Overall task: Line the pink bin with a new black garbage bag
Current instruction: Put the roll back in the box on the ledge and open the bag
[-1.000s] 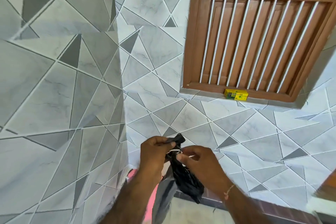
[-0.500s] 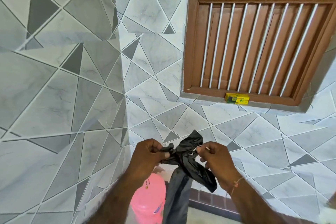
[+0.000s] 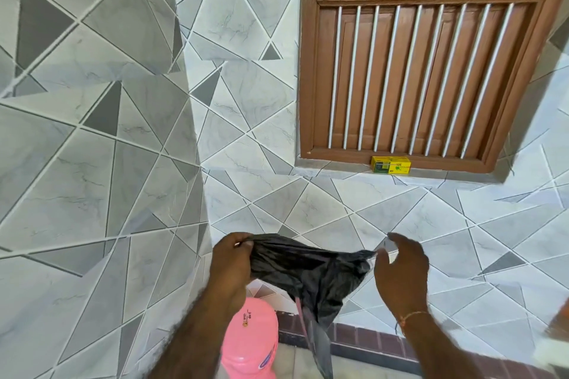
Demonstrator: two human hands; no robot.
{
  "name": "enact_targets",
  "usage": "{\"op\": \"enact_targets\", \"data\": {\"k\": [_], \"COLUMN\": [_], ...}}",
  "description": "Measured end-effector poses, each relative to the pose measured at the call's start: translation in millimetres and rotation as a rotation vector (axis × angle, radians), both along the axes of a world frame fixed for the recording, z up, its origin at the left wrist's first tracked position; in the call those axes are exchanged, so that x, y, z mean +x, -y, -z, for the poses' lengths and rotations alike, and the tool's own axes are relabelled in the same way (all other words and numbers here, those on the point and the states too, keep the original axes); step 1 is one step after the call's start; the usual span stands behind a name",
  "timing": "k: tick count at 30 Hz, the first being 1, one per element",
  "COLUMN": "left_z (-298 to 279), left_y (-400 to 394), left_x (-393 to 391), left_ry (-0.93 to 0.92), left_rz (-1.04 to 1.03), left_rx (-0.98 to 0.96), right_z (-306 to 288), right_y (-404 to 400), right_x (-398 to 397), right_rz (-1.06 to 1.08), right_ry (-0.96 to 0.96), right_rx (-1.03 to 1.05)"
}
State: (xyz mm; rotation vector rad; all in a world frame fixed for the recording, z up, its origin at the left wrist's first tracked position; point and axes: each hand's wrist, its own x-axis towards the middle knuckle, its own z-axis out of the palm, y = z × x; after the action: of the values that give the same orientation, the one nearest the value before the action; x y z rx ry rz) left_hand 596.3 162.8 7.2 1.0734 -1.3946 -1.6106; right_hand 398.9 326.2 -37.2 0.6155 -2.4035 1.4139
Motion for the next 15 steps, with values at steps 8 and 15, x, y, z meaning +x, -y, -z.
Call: {"op": "enact_targets", "data": {"k": [8, 15], "left_z": [-4.1, -15.8], "left_y": [-20.0, 12.4], "left_x": [-25.5, 10.2], "left_ry": [-0.054, 0.049], "left_rz": [0.141, 0.492], "left_rx": [-0.163, -0.311], "right_z": [-28.2, -13.7], "right_y": [49.2, 41.9], "right_x": [67.4, 36.1], "right_rz": [-0.851, -0.57], "right_ry": [-0.081, 0.052], "right_rx": [0.247, 0.09]}}
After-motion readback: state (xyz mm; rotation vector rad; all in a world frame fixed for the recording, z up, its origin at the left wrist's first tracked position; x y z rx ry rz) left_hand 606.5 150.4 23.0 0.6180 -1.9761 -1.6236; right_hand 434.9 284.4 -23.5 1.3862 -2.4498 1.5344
